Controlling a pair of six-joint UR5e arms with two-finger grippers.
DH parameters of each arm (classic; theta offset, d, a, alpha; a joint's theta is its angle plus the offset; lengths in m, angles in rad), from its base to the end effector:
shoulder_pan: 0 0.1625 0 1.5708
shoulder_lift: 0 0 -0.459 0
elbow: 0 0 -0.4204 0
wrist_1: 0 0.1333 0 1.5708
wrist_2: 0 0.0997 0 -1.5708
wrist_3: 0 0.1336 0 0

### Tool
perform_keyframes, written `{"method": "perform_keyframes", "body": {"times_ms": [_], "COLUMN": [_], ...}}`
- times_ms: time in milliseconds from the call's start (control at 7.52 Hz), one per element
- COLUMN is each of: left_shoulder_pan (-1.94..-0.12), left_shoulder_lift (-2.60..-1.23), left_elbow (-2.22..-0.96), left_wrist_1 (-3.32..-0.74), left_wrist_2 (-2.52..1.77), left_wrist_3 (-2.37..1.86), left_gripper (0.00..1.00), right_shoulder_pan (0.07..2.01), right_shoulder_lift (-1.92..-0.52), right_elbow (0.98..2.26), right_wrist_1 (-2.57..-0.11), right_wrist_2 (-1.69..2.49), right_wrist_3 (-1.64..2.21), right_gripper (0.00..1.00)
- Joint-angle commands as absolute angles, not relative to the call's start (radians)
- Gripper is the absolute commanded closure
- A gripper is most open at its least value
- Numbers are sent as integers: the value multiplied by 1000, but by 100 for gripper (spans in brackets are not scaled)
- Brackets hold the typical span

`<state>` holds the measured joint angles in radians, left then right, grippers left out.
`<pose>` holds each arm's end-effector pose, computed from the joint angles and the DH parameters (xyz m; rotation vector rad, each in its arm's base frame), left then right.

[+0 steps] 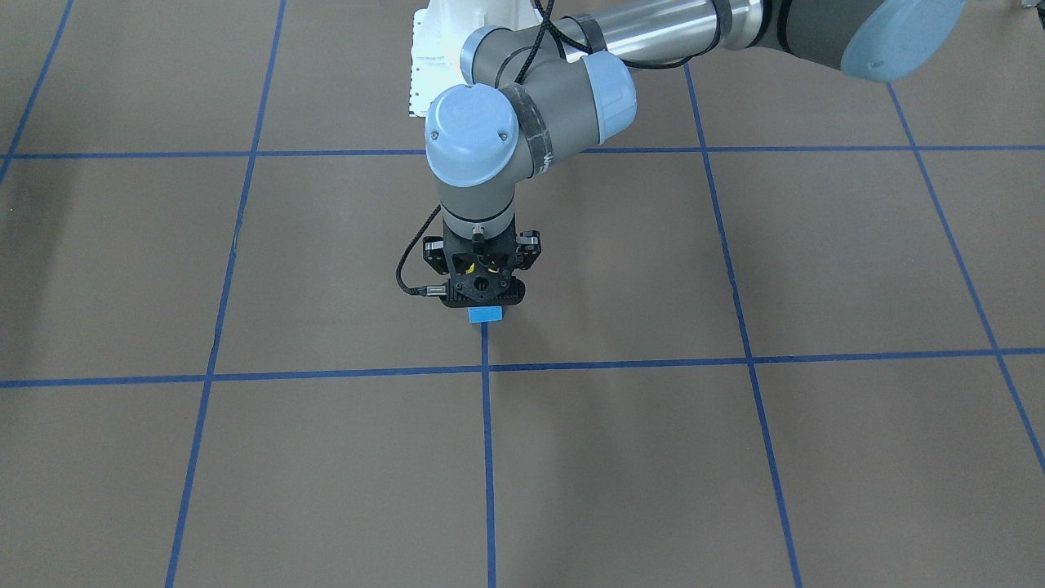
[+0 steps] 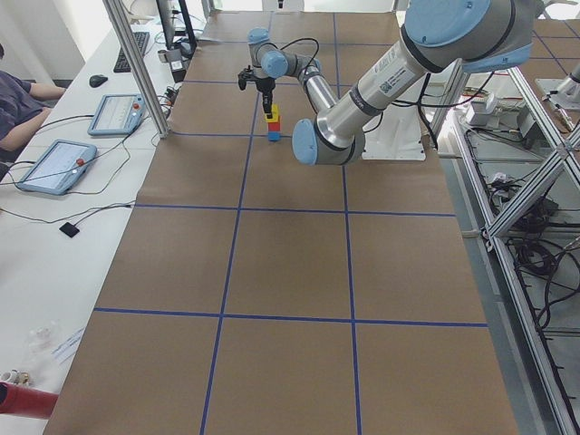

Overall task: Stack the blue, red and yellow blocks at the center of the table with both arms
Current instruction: 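Lower the yellow cube onto the red cube with the left gripper, then open the left gripper and withdraw it from the stack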

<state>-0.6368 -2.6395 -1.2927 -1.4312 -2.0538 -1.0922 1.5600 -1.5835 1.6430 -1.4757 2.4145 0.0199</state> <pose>0.6403 -0.5622 0.1183 -0.0573 0.7870 0.0073 0.0278 -0.5263 0.6689 0.1324 -0.8441 -0.0567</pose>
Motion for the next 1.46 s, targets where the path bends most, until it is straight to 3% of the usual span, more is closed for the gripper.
{"method": "perform_keyframes", "body": {"times_ms": [0, 133, 266, 665, 931, 1064, 1330], "left_shoulder_pan": [-635, -635, -634, -634, -673, -693, -846], "left_shoulder_lift": [-2635, -2635, -2635, -2637, -2602, -2514, -2148], "left_elbow": [-1298, -1298, -1311, -1333, -1473, -1641, -1962], "left_wrist_1": [-1430, -1431, -1431, -1430, -1375, -1291, -1247], "left_wrist_2": [-2054, -2052, -2052, -2054, -2057, -2056, -2063], "left_wrist_3": [-1092, -1091, -1097, -1097, -1085, -1042, -759], "left_gripper": [85, 22, 0, 0, 0, 0, 0], "right_shoulder_pan": [1560, 1560, 1560, 1560, 1560, 1560, 1560], "right_shoulder_lift": [-1585, -1583, -1582, -1580, -1582, -1582, -1588], "right_elbow": [1643, 1643, 1641, 1637, 1637, 1638, 1638], "right_wrist_1": [-1476, -1476, -1476, -1476, -1476, -1476, -1468], "right_wrist_2": [2414, 2414, 2414, 2414, 2414, 2410, 2391], "right_wrist_3": [20, 18, 18, 18, 18, 18, 17], "right_gripper": [0, 0, 0, 0, 0, 0, 0]}}
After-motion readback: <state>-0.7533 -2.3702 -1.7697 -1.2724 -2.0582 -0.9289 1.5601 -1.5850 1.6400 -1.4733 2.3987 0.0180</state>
